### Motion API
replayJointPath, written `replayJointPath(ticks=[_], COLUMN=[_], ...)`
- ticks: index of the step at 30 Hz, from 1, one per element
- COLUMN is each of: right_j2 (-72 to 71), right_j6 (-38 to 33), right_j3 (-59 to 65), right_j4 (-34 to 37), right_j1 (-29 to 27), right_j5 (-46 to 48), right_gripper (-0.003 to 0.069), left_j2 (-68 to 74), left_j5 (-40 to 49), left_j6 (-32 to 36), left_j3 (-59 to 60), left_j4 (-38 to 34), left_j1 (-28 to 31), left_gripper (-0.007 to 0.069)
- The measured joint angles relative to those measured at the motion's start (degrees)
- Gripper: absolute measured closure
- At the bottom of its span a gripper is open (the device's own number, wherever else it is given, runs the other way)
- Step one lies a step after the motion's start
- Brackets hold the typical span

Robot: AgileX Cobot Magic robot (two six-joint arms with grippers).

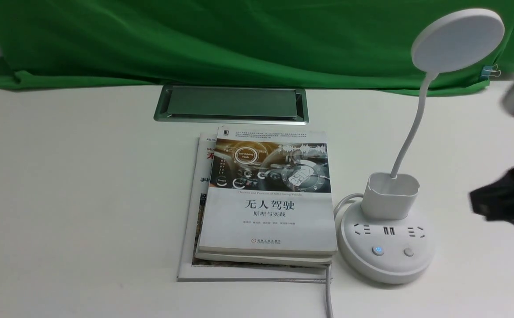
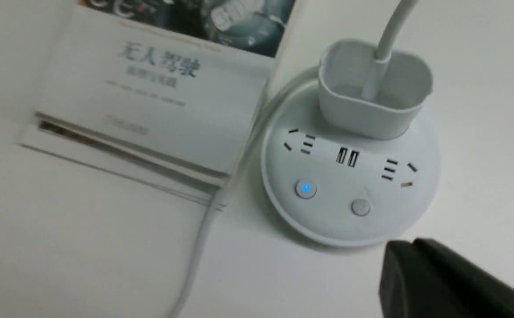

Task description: Turn off the desk lamp on the white desktop by hand.

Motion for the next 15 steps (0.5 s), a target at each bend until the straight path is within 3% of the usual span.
replayJointPath(ticks=[15], right_j2=[-16.3], right_j6=[0.5], right_j3=[5.1], right_j4=[-1.3], right_j1=[0.0], right_j5=[7.7], right_gripper=[0.0622], left_j2=[0.0], left_j5=[0.0], left_j6=[0.0], left_j3=[0.0], left_j4=[0.0], left_j1=[0.0], left_gripper=[0.0605])
